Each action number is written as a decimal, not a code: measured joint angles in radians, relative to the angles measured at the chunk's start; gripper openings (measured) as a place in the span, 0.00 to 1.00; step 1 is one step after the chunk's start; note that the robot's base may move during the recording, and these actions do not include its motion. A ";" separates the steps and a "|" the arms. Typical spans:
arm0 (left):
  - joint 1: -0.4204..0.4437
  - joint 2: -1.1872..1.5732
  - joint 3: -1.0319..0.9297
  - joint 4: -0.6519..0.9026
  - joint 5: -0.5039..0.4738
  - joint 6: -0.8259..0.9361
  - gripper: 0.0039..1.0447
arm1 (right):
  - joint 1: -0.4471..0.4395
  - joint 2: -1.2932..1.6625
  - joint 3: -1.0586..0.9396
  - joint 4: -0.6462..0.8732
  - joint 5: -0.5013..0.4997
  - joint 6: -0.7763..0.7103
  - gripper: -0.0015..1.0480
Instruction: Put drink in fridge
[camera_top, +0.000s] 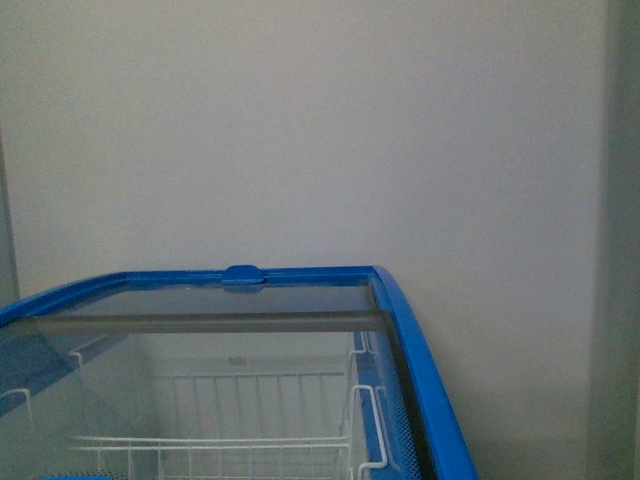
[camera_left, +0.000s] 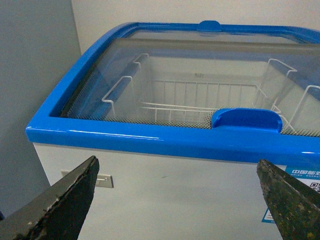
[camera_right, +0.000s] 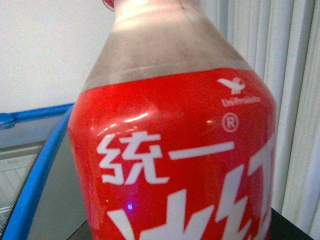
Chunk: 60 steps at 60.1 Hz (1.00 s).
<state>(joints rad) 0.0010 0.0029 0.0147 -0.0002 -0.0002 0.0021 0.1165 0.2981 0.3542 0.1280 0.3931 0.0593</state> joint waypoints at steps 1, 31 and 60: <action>0.000 0.000 0.000 0.000 0.000 0.000 0.92 | 0.000 0.000 0.000 0.000 0.000 0.000 0.36; 0.181 0.873 0.391 0.278 0.507 0.200 0.92 | 0.000 0.000 0.000 0.000 0.000 0.000 0.36; 0.087 1.233 0.743 -0.059 0.621 1.235 0.92 | 0.000 0.000 0.000 0.000 0.000 0.000 0.36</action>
<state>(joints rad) 0.0875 1.2358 0.7582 -0.0589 0.6209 1.2373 0.1165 0.2981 0.3542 0.1280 0.3931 0.0593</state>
